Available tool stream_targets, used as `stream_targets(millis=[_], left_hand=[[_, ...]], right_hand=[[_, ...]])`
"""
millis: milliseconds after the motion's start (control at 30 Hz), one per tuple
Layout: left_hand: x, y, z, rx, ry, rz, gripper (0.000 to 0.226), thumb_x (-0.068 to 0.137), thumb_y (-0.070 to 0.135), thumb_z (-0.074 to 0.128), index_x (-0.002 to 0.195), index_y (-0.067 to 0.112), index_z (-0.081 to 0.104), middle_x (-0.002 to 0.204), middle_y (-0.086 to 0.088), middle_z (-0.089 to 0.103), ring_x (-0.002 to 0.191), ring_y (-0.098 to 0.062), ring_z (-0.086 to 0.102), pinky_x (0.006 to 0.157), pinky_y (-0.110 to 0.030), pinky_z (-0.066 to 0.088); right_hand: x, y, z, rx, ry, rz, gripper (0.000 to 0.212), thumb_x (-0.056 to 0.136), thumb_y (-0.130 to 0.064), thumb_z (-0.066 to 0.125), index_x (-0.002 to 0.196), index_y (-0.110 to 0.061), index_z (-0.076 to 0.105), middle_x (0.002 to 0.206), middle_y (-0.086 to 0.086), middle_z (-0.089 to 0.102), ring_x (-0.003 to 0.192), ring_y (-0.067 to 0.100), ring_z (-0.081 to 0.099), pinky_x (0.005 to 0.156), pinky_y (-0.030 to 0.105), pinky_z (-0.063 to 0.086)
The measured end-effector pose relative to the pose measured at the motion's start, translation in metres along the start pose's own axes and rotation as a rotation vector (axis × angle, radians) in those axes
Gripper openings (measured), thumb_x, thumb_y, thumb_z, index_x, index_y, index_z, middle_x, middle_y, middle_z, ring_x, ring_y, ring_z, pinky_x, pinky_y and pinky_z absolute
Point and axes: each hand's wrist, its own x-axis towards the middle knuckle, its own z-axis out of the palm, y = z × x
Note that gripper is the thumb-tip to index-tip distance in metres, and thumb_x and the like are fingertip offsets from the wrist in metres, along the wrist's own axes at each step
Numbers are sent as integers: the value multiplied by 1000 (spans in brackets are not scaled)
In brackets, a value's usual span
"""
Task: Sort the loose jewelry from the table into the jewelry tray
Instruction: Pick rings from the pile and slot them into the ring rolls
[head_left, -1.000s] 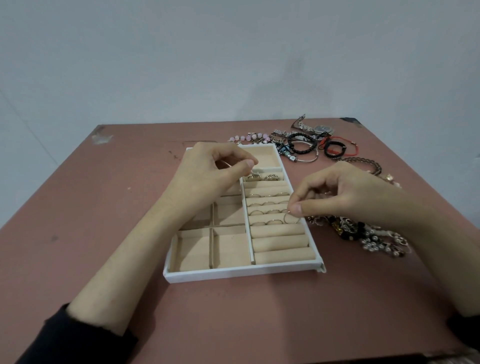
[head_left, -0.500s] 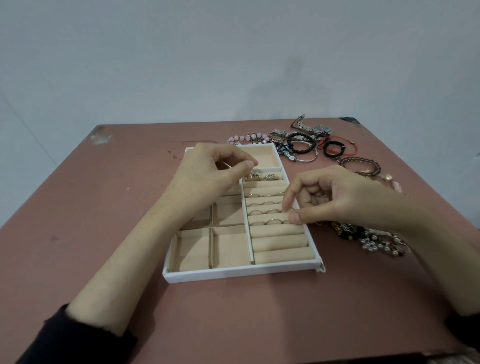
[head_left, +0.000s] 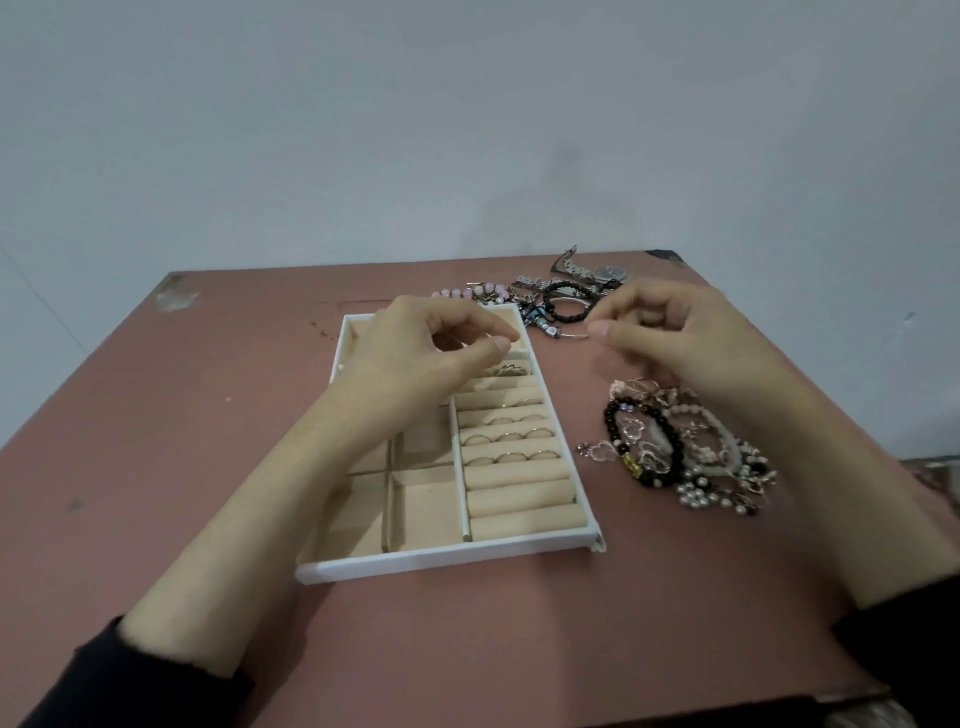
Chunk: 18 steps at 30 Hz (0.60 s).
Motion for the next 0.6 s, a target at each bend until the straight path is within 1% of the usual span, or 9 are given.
stream_targets(millis=[67,133,167,200,267,333,367,467,600], left_hand=[[10,10,9,92,-75,47,8,83,22,67,86,25,73,63,13,65,61,0,54,59,-11,40],[22,19,20,186,-151,95,9,82,21,67,89,25,72,68,10,67,64,-4,57,64,-17,43],[28,23,27,220,-176,112,10,82,21,67,91,24,72,72,7,69,66,-5,58,65,-16,43],[34,27,34,247,-194,128,11,82,21,67,92,23,72,72,8,68,65,-2,58,63,-12,41],[46,32,48,295,-239,146,12,82,22,68,93,23,72,70,12,64,62,4,56,58,-6,38],[58,34,62,343,-325,138,13,81,23,69,94,22,71,73,12,64,68,1,57,64,-12,43],[63,35,68,365,-374,133,14,81,23,70,95,21,71,73,13,63,70,-1,58,64,-15,43],[74,33,81,441,-473,128,19,79,24,72,97,20,71,72,15,60,68,-2,56,61,-15,40],[83,33,87,474,-579,86,26,76,26,75,100,18,69,83,7,68,73,-6,59,65,-16,42]], right_hand=[[4,6,-9,50,136,30,7,84,-15,67,79,-20,67,54,-6,52,47,8,43,44,18,32],[7,13,-16,112,225,66,6,84,-15,67,80,-20,66,53,-7,53,48,11,42,47,25,33],[8,16,-19,138,259,81,7,84,-14,66,80,-20,66,53,-8,54,49,11,42,49,27,35],[9,18,-21,153,287,94,8,84,-13,66,79,-19,66,52,-10,54,48,10,43,52,26,37],[10,20,-23,153,330,111,8,85,-12,65,81,-18,66,50,-12,55,46,5,44,48,17,39],[11,20,-23,156,360,123,6,86,-10,63,84,-15,65,53,-11,56,43,1,44,41,11,36],[11,20,-23,161,369,129,5,86,-9,63,85,-14,65,54,-10,56,43,0,45,40,11,35],[12,21,-23,159,375,144,8,86,-9,63,82,-15,64,49,-11,56,43,2,45,41,13,38],[13,22,-22,144,370,151,9,86,-10,63,80,-17,65,46,-14,56,47,5,45,48,18,41]])
